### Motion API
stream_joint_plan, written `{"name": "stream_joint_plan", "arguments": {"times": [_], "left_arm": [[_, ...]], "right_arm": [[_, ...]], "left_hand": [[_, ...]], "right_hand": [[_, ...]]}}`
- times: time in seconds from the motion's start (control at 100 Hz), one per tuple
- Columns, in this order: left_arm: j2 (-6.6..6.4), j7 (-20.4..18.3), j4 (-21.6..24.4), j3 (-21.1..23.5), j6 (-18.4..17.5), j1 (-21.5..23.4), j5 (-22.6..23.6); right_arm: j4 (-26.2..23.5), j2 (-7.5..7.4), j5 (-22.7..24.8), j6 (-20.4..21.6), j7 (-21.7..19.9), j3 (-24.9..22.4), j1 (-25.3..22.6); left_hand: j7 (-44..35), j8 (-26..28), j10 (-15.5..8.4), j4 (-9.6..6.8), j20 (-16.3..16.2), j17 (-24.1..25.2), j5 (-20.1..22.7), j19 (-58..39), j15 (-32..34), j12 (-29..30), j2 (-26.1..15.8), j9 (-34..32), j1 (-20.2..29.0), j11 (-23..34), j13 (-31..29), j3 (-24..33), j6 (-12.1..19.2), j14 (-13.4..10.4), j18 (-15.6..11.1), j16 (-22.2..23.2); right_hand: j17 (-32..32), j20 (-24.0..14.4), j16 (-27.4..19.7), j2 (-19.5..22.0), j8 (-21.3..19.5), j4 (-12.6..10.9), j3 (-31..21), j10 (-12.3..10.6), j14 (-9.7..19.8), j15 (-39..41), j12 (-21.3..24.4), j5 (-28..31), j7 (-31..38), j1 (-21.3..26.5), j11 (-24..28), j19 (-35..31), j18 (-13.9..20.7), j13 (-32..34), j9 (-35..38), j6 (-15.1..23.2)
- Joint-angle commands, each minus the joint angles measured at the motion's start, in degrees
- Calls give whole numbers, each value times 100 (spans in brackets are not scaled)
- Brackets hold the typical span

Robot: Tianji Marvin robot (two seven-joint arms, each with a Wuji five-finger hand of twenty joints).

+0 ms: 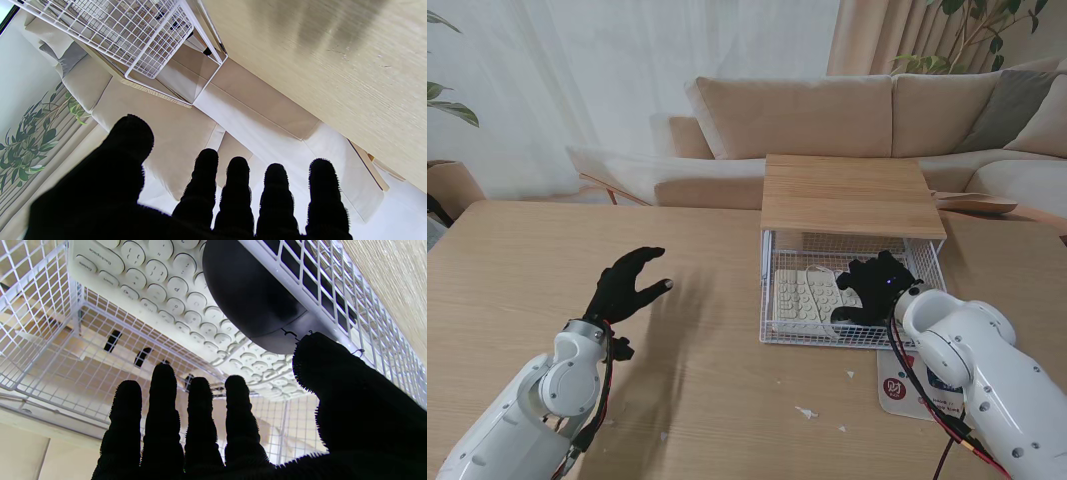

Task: Unroll the mouse pad and set up the keyboard and mouse from the tabletop organizer

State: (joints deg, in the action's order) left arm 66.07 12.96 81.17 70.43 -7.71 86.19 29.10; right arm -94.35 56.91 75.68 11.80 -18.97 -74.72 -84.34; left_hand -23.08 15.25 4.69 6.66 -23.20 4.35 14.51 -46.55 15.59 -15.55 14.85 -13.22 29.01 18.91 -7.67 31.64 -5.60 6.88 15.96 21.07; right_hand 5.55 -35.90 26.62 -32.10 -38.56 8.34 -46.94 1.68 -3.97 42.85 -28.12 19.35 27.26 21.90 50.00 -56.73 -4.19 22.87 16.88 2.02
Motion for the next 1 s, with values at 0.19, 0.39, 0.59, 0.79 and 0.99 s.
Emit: {"name": "stream_joint_plan", "arguments": {"times": [0.19, 0.39, 0.59, 0.79, 0.99], "left_arm": [[17, -67, 2, 11, 1, 0, 17], [18, -64, 3, 29, 19, 5, 21], [16, -64, -19, 23, 21, -11, 30], [14, -74, -43, 15, 33, -30, 36], [12, -77, -60, 0, 42, -45, 47]], "right_arm": [[121, -5, -145, 106, -291, 43, 105], [258, -22, -122, 179, -308, 92, 218], [376, -74, -314, 451, -813, 94, 455], [545, -115, -352, 727, -958, 149, 679], [720, -146, -388, 896, -1043, 296, 876]], "left_hand": [[96, -38, 100, -253, 94, 48, 68, 157, -111, 46, -114, 131, 117, -70, 241, -31, -18, -63, 44, 84], [100, -39, 97, -251, 97, 51, 61, 166, -114, 46, -107, 134, 116, -71, 239, -31, -20, -69, 47, 84], [102, -41, 106, -250, 99, 48, 55, 171, -118, 49, -100, 140, 111, -78, 246, -29, -14, -66, 47, 83], [101, -41, 106, -250, 98, 48, 54, 172, -129, 58, -98, 138, 112, -93, 246, -33, -15, -68, 47, 82], [101, -41, 108, -252, 97, 48, 49, 172, -131, 61, -80, 136, 115, -98, 247, -26, -13, -67, 47, 85]], "right_hand": [[-144, -12, -64, -114, -81, 4, 8, -174, 105, -54, 15, -258, -135, -237, 11, 200, 109, -197, -232, 163], [-154, -32, -72, 59, -110, 74, 352, -170, 107, -67, -3, -308, -206, -379, 27, 250, 81, -205, -250, 106], [-265, -25, -141, 232, -152, 83, 877, -212, 144, -213, 13, -440, -352, -417, -55, 441, 76, -339, -397, 135], [-231, -38, -153, 259, -181, 60, 1021, -228, 157, -226, 4, -437, -409, -392, -45, 477, 91, -305, -377, 132], [-237, -44, -162, 291, -205, 54, 1154, -255, 158, -246, 10, -525, -478, -424, -67, 506, 93, -325, -419, 143]]}}
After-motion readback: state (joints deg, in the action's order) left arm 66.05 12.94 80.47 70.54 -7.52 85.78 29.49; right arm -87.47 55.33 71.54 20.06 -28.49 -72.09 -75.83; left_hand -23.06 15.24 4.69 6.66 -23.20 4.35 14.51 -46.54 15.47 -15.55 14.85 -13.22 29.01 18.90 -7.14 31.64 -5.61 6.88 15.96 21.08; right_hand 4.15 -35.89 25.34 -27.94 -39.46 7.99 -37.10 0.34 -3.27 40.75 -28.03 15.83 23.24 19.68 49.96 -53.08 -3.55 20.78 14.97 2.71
